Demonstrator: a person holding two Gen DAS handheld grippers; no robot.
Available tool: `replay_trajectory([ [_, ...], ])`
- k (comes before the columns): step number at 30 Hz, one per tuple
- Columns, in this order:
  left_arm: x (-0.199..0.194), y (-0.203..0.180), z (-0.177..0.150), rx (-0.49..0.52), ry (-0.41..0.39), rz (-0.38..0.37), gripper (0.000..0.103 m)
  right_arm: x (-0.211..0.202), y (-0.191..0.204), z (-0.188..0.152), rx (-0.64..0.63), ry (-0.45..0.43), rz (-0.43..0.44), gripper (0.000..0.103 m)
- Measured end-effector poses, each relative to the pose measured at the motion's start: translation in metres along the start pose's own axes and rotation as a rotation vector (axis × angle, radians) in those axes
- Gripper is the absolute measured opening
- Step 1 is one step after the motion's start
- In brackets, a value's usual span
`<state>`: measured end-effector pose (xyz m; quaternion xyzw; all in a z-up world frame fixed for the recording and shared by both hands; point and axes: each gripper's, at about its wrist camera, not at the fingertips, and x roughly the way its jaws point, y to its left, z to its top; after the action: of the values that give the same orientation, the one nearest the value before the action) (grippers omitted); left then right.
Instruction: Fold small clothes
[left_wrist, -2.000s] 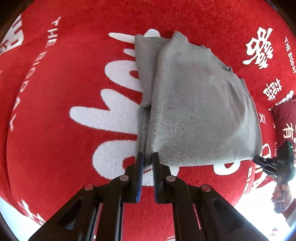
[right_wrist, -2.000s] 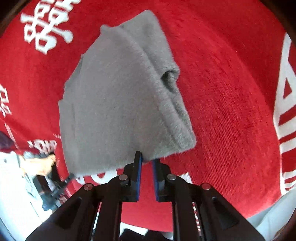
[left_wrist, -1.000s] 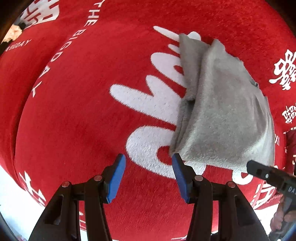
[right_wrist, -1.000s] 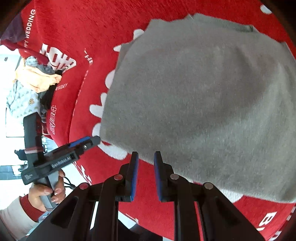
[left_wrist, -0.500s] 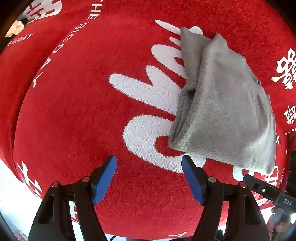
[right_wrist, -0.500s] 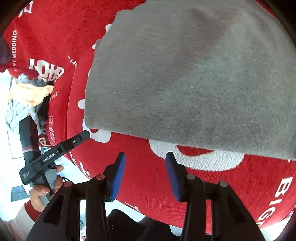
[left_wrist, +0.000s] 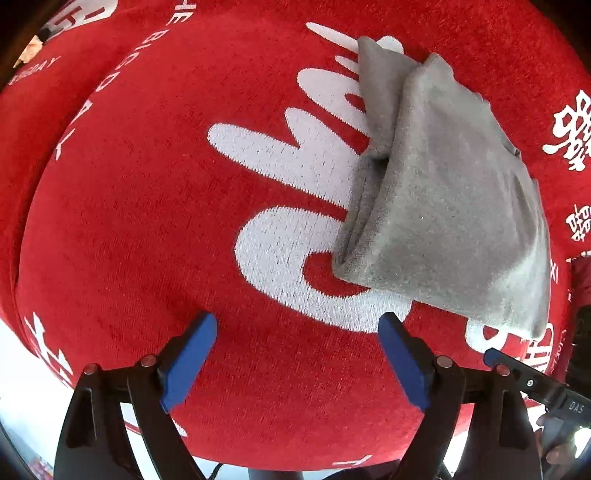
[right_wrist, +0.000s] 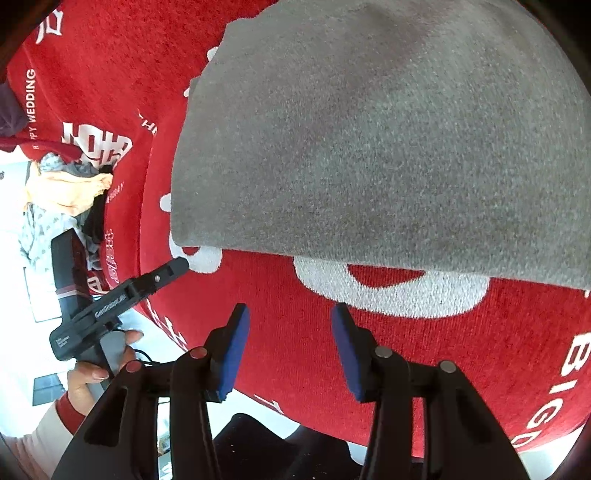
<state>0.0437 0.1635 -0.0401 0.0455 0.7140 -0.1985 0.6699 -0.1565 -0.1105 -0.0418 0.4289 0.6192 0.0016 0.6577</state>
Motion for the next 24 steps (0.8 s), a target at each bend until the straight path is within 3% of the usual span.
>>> replay_trajectory([
  [10, -0.003, -0.009, -0.013, -0.128, 0.039, -0.223, 0.089, -0.001, -0.011, 0.008, 0.087, -0.029, 0.092, 0.062],
  [11, -0.003, -0.013, -0.014, -0.13, 0.032, -0.223, 0.089, -0.001, -0.012, 0.009, 0.094, -0.031, 0.099, 0.062],
  [14, -0.004, -0.023, -0.016, -0.14, 0.017, -0.22, 0.102, -0.002, -0.017, 0.01, 0.123, -0.035, 0.129, 0.062],
  [24, 0.007, -0.023, -0.022, -0.194, 0.087, -0.205, 0.102, -0.002, -0.029, 0.013, 0.16, -0.05, 0.175, 0.062],
])
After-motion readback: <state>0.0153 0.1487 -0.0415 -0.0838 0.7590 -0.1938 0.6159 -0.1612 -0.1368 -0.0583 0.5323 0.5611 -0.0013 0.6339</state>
